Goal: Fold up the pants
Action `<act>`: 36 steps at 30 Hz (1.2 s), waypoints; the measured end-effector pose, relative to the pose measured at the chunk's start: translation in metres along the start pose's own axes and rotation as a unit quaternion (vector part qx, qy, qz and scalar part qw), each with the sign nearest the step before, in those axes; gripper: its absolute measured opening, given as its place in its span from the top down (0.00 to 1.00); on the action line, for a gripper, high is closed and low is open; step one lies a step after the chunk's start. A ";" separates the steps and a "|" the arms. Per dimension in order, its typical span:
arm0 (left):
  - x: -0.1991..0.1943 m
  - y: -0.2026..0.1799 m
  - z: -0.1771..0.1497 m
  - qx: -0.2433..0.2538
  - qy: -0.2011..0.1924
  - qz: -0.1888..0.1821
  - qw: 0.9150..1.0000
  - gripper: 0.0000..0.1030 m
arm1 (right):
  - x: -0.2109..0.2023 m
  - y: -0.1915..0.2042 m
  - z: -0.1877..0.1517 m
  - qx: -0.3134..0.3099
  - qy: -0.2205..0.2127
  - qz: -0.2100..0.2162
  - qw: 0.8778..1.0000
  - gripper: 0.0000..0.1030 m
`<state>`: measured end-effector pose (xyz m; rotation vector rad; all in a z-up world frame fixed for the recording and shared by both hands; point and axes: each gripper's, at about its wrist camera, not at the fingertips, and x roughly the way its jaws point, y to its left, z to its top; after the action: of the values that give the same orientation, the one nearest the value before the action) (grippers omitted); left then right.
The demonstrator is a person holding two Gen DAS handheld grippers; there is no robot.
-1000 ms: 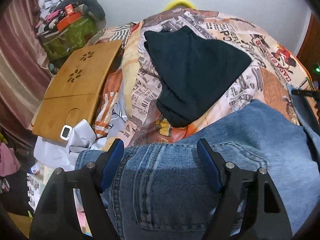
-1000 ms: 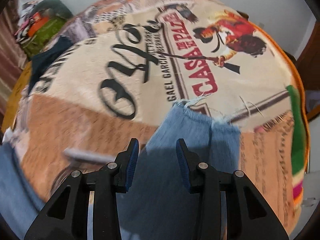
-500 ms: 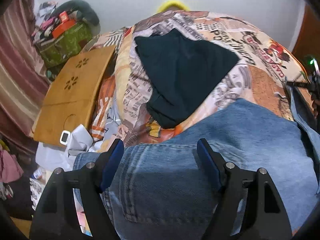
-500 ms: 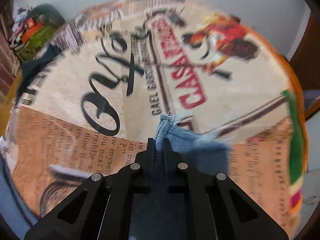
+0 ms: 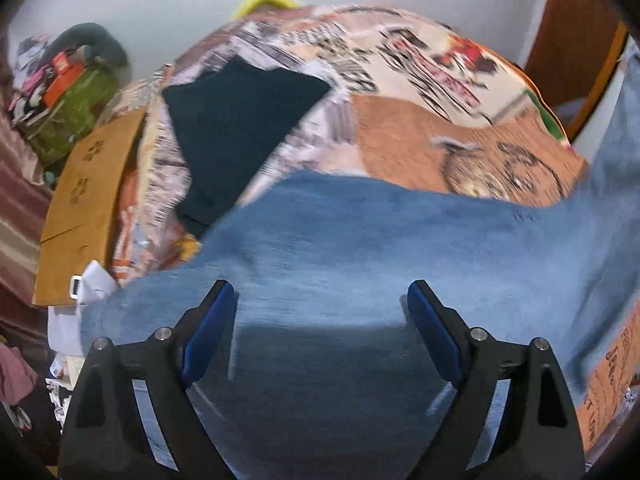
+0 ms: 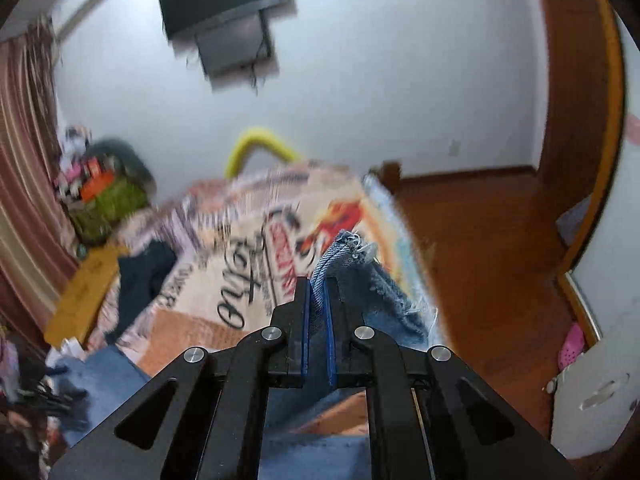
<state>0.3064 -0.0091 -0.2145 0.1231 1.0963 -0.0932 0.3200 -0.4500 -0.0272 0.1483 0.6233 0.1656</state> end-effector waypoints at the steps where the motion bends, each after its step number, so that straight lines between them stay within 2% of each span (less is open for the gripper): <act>1: 0.002 -0.010 -0.002 0.005 0.007 -0.005 1.000 0.14 | -0.005 -0.003 0.002 0.003 -0.008 0.000 1.000 0.95; 4: 0.004 -0.035 -0.009 0.020 0.018 -0.013 1.000 0.14 | -0.035 -0.019 -0.002 0.003 -0.021 -0.007 1.000 0.95; 6: 0.004 -0.046 -0.012 0.029 0.017 -0.010 0.999 0.14 | -0.040 -0.024 -0.012 0.001 -0.016 -0.014 1.000 0.96; 9: 0.008 -0.059 -0.016 0.036 0.028 -0.013 0.999 0.14 | -0.032 -0.031 -0.033 0.000 0.005 -0.029 1.000 0.96; 12: 0.007 -0.064 -0.020 0.044 0.022 0.002 0.999 0.14 | -0.031 -0.054 -0.058 0.019 0.026 -0.052 0.998 0.99; 16: 0.007 -0.062 -0.022 0.032 0.022 -0.004 0.999 0.14 | -0.035 -0.088 -0.089 0.061 0.064 -0.058 0.994 0.99; 18: 0.006 -0.061 -0.022 0.030 0.021 -0.006 0.999 0.14 | -0.032 -0.093 -0.104 0.060 0.087 -0.068 0.992 0.98; 21: 0.003 -0.061 -0.023 0.028 0.015 -0.008 0.999 0.14 | -0.034 -0.093 -0.114 0.066 0.103 -0.060 0.991 0.98; 27: -0.023 -0.038 -0.024 0.007 -0.029 0.012 0.999 0.14 | -0.031 -0.047 -0.112 0.014 0.093 -0.033 0.995 0.98; 31: -0.048 0.001 -0.027 -0.030 -0.062 0.026 0.997 0.14 | -0.011 0.016 -0.111 -0.034 0.093 0.015 0.995 0.95; 36: -0.070 0.067 -0.038 -0.088 -0.083 0.050 0.991 0.14 | 0.009 0.089 -0.110 -0.076 0.087 0.088 0.989 0.76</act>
<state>0.2500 0.0634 -0.1659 0.0115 0.9259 0.0830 0.2526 -0.3512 -0.1042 0.0414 0.7695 0.3983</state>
